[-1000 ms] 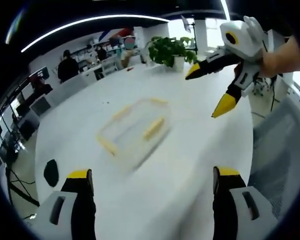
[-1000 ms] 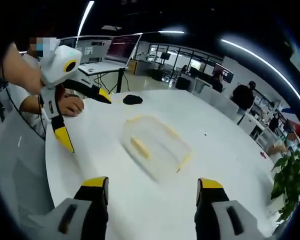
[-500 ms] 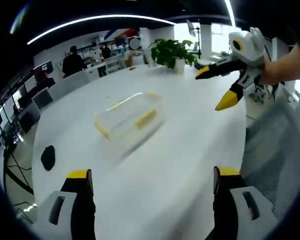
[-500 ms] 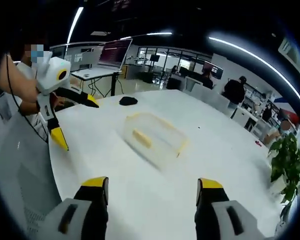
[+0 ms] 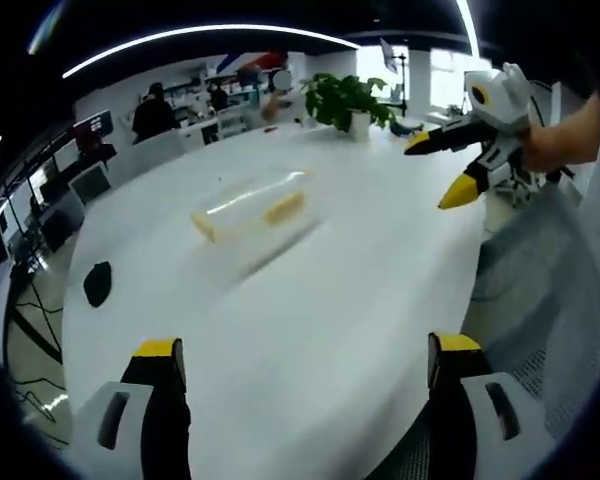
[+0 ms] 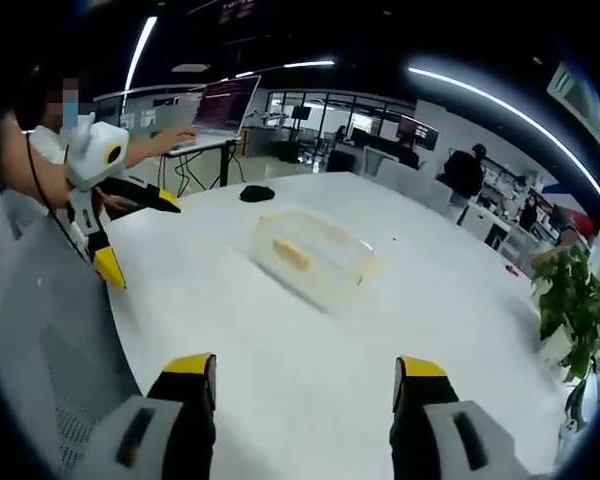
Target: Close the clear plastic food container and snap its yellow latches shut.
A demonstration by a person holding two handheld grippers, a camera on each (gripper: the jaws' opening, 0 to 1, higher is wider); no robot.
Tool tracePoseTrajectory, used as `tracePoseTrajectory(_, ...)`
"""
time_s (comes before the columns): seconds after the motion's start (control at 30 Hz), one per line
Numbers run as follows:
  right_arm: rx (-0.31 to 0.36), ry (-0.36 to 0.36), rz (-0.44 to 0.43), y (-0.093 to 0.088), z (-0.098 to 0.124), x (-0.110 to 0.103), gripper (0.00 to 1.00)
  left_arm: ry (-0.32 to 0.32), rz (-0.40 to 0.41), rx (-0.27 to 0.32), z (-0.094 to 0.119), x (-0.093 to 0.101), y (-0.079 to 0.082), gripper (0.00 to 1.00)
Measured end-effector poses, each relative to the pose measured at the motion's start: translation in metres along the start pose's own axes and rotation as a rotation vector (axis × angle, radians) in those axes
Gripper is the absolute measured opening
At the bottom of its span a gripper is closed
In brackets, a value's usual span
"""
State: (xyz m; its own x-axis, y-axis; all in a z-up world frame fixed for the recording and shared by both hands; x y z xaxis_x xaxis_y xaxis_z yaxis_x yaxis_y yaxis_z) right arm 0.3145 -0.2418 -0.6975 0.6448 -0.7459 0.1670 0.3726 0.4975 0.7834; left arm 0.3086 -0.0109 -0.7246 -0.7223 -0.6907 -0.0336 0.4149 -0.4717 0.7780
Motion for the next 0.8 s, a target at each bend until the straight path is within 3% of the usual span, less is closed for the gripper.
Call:
tracePoseTrajectory(0.1,0.004,-0.012,0.008,-0.004,0.003,0.000,0.71,0.018,0.023,-0.006,0.003,-0.004,-0.005,0.98)
tracePoseTrajectory(0.2,0.009,-0.023,0.000,-0.007,0.006,0.000,0.70,0.030,0.060,0.032,0.005,-0.004,-0.002,0.98)
tracePoseTrajectory(0.4,-0.001,-0.031,-0.017,-0.017,0.008,-0.003,0.70,0.042,0.070,0.033,0.003,-0.002,-0.004,0.97)
tracePoseTrajectory(0.8,0.012,-0.047,-0.034,-0.017,0.010,0.001,0.70,0.070,0.075,0.055,0.006,-0.005,-0.004,0.97)
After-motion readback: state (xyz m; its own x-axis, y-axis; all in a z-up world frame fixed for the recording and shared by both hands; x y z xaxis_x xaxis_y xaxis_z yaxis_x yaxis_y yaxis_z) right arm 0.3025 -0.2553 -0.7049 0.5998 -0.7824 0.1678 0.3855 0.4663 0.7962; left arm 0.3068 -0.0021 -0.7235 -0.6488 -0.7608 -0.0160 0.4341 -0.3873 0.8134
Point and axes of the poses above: the point that each gripper's makers call its tool centre point, and the gripper's own axes: z roughly backward along the fingers, x roughly to its right, y roughly out of its top, the point moved 1 cm from there along z, roughly backward along the fingers
